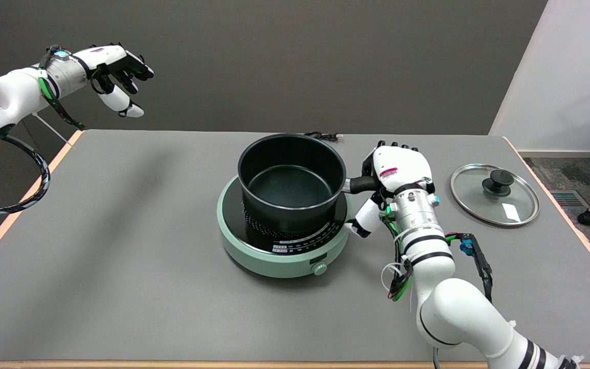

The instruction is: Pick up the pot.

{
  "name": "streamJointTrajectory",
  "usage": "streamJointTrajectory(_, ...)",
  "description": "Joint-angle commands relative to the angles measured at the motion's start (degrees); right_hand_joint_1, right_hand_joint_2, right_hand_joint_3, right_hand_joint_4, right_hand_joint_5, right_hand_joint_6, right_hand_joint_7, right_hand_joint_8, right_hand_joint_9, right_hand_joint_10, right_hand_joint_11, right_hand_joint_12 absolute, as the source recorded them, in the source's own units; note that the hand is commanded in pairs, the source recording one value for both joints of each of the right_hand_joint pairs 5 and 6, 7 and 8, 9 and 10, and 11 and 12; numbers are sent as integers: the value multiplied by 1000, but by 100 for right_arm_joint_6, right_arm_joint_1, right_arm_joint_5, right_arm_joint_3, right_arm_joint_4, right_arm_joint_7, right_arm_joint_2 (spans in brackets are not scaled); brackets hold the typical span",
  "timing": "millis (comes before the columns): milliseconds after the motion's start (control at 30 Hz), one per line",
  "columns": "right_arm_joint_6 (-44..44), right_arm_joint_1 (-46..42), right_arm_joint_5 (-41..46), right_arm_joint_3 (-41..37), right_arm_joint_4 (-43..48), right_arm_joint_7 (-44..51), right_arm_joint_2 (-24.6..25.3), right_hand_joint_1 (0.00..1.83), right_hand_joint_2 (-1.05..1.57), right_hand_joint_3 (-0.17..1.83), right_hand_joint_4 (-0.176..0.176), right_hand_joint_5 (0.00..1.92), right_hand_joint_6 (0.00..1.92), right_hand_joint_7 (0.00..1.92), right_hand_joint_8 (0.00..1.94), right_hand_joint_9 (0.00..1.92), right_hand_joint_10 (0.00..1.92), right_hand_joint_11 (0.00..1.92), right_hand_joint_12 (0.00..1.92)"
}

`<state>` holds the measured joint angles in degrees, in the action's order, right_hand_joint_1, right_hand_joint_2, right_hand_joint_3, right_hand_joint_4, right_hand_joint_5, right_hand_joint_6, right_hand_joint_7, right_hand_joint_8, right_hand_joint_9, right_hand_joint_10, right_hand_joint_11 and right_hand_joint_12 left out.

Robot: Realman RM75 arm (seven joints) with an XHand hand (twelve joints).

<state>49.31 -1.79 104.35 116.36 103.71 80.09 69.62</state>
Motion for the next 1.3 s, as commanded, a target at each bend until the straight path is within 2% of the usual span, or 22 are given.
streamJointTrajectory(33,97,-103,106,-14,4,7,-16,1217,-324,1294,-61,1318,1318,1318,1318,1318,1318,1318,1318)
streamJointTrajectory(133,36,-87,42,-19,25,7,-37,1226,-290,1358,-73,1352,1352,1352,1352,1352,1352,1352,1352)
streamJointTrajectory(267,-54,-66,-96,-49,64,7,-71,1231,-306,1833,-97,1390,1390,1390,1390,1390,1390,1390,1390)
streamJointTrajectory(400,-134,-55,-141,-110,153,5,-98,1278,-376,1833,-103,1359,1359,1359,1359,1359,1359,1359,1359)
streamJointTrajectory(500,-174,-39,-141,-123,207,7,-141,1285,-389,1833,-76,1285,1285,1285,1285,1285,1285,1285,1285)
streamJointTrajectory(567,-187,-23,-147,-123,235,7,-151,1284,-376,1833,-70,1273,1273,1273,1273,1273,1273,1273,1273)
streamJointTrajectory(767,-153,-1,-189,-112,273,-11,-151,1321,-138,1833,-93,1317,1317,1317,1317,1317,1317,1317,1317)
streamJointTrajectory(833,-145,-1,-178,-110,273,-17,-151,1322,-122,1833,-87,1301,1301,1301,1301,1301,1301,1301,1301)
streamJointTrajectory(900,-234,-1,-171,-115,255,-11,-159,1323,-105,1833,-65,1253,1253,1253,1253,1253,1253,1253,1253)
streamJointTrajectory(1067,-494,-1,-200,-123,240,7,-178,1350,-11,1833,-98,1324,1324,1324,1324,1324,1324,1324,1324)
streamJointTrajectory(1200,-501,6,-253,-96,200,7,-183,1362,-181,1833,-109,1368,1368,1368,1368,1368,1368,1368,1368)
streamJointTrajectory(1233,-491,6,-253,-88,201,7,-183,1361,-192,1797,-110,1380,1380,1380,1380,1380,1380,1380,1380)
streamJointTrajectory(1300,-491,6,-261,-75,202,7,-183,1345,-206,1423,-105,1396,1396,1396,1396,1396,1396,1396,1396)
